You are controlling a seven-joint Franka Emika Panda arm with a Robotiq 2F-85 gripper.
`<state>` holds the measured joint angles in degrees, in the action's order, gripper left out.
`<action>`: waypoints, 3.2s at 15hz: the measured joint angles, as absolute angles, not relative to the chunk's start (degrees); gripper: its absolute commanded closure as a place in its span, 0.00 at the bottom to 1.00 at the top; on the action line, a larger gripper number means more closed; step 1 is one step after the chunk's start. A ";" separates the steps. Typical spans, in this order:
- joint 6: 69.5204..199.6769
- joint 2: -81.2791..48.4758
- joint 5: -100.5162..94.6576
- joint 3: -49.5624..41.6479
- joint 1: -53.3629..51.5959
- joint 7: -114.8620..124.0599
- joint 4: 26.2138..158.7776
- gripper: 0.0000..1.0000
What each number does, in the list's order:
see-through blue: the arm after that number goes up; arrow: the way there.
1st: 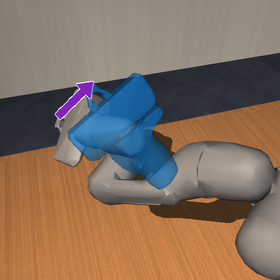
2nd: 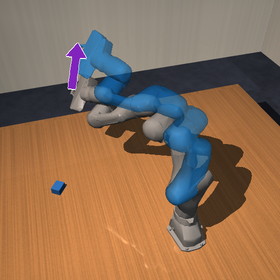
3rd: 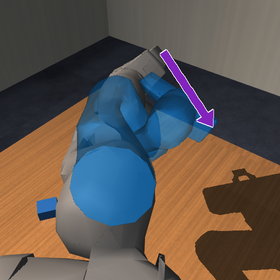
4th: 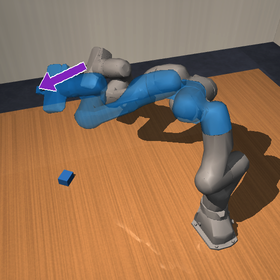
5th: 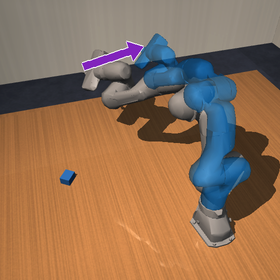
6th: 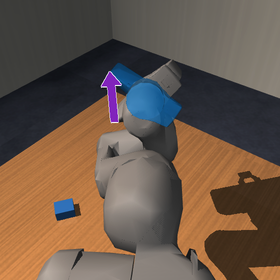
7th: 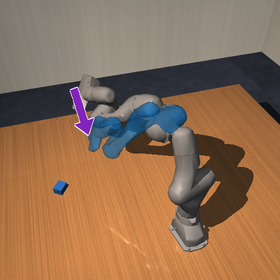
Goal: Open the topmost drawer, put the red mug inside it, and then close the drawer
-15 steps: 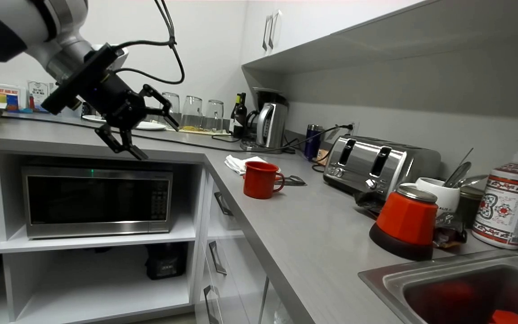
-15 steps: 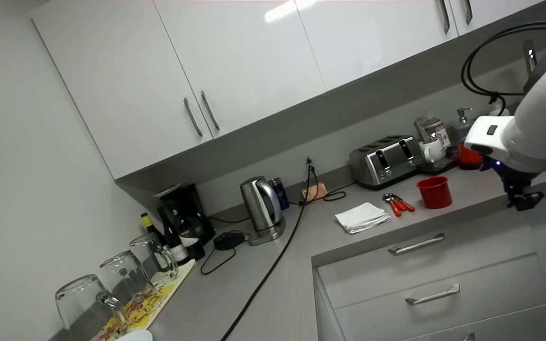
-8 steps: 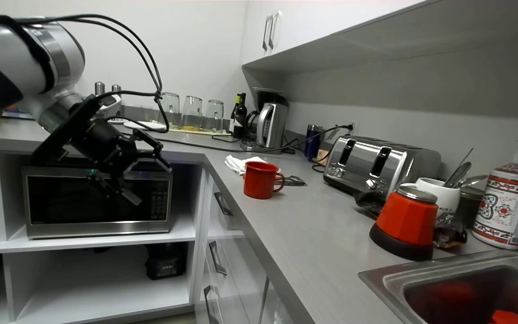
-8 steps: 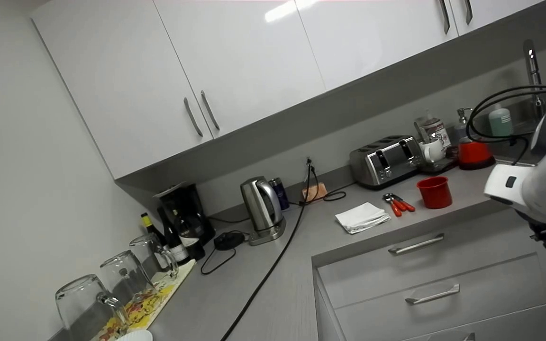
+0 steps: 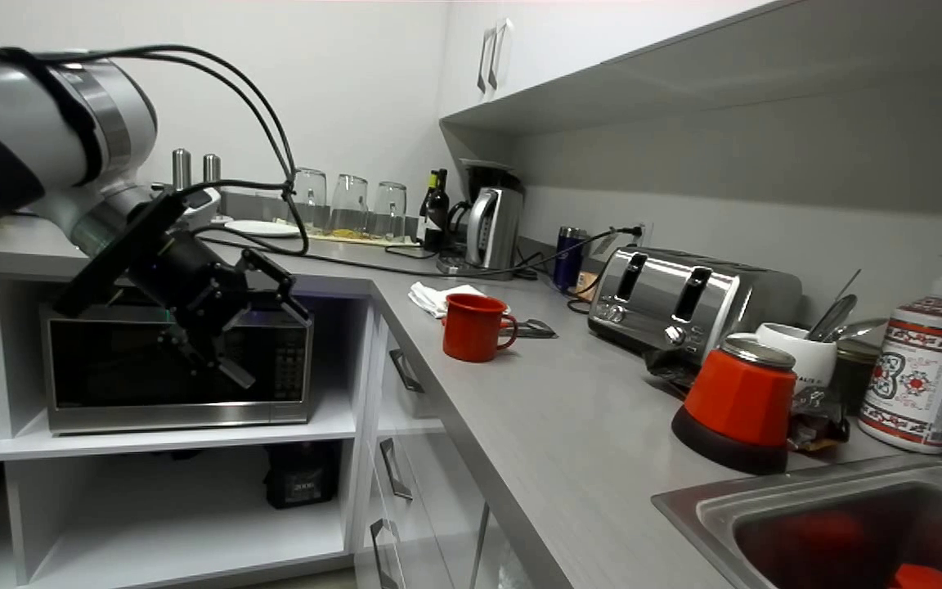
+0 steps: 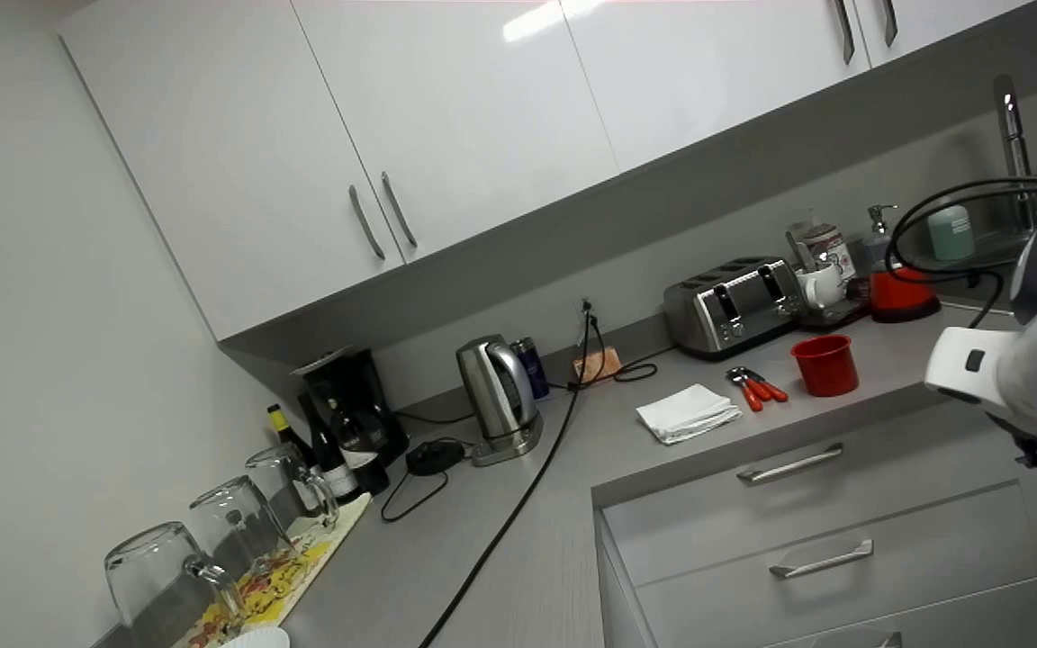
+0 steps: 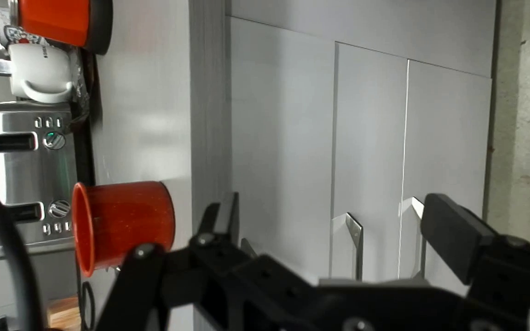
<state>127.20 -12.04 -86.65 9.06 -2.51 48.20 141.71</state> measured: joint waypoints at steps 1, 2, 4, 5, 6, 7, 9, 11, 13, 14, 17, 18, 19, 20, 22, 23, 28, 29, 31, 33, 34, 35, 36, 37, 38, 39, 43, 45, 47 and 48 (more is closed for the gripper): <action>126.31 -13.28 -87.66 9.02 -2.89 48.26 141.52 0.00; 125.27 -14.62 -88.71 9.01 -3.30 48.34 141.21 0.00; 122.66 -17.51 -90.75 9.01 -4.24 48.38 140.08 0.00; 121.23 -19.06 -91.72 9.01 -4.75 48.38 139.26 0.00; 119.83 -20.54 -92.66 9.01 -5.25 48.39 138.40 0.00; 118.34 -22.11 -93.82 9.01 -5.77 48.46 137.38 0.00; 115.33 -25.74 -96.76 9.02 -6.81 49.22 134.67 0.00; 113.65 -28.78 -99.51 9.04 -7.40 50.36 132.12 0.00; 113.58 -31.54 -102.15 9.15 -7.51 51.24 129.33 0.00; 113.79 -32.85 -103.14 9.22 -7.48 51.61 127.72 0.00; 115.55 -35.83 -104.55 9.45 -7.16 52.39 122.76 0.00; 116.57 -36.58 -104.63 9.47 -6.97 52.40 121.01 0.00; 117.59 -37.18 -104.64 9.47 -6.72 52.39 119.28 0.00; 118.53 -37.78 -104.63 9.46 -6.37 52.35 117.49 0.00; 119.81 -38.85 -104.63 9.27 -5.57 52.28 114.32 0.00; 120.24 -39.43 -104.60 9.10 -5.13 52.22 112.86 0.00; 120.22 -42.31 -104.35 8.06 -4.24 51.25 108.60 0.00; 120.19 -42.48 -104.35 8.07 -4.27 51.25 108.49 0.00; 119.92 -42.50 -104.52 8.07 -4.37 51.93 108.58 0.00; 117.70 -42.72 -106.55 8.04 -5.35 54.19 108.76 0.00; 116.09 -43.02 -107.92 8.05 -6.21 55.53 108.79 0.00; 114.27 -43.47 -109.49 8.06 -7.22 56.80 108.79 0.00; 112.31 -44.07 -111.02 8.06 -8.31 57.90 108.79 0.00; 110.25 -44.79 -112.45 8.10 -9.44 58.76 108.78 0.00; 108.22 -45.68 -113.71 8.15 -10.51 59.50 108.76 0.00; 106.26 -46.68 -114.55 8.20 -11.43 59.99 108.62 0.00; 100.49 -50.90 -115.10 8.52 -12.76 61.88 107.04 0.00; 98.73 -52.38 -114.93 8.48 -12.28 62.60 105.92 0.00; 97.37 -53.18 -114.72 8.35 -11.40 63.45 105.03 0.00; 96.89 -53.42 -114.65 8.29 -10.89 63.77 104.61 0.00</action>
<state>96.89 -53.42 -114.65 8.29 -10.89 63.77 104.61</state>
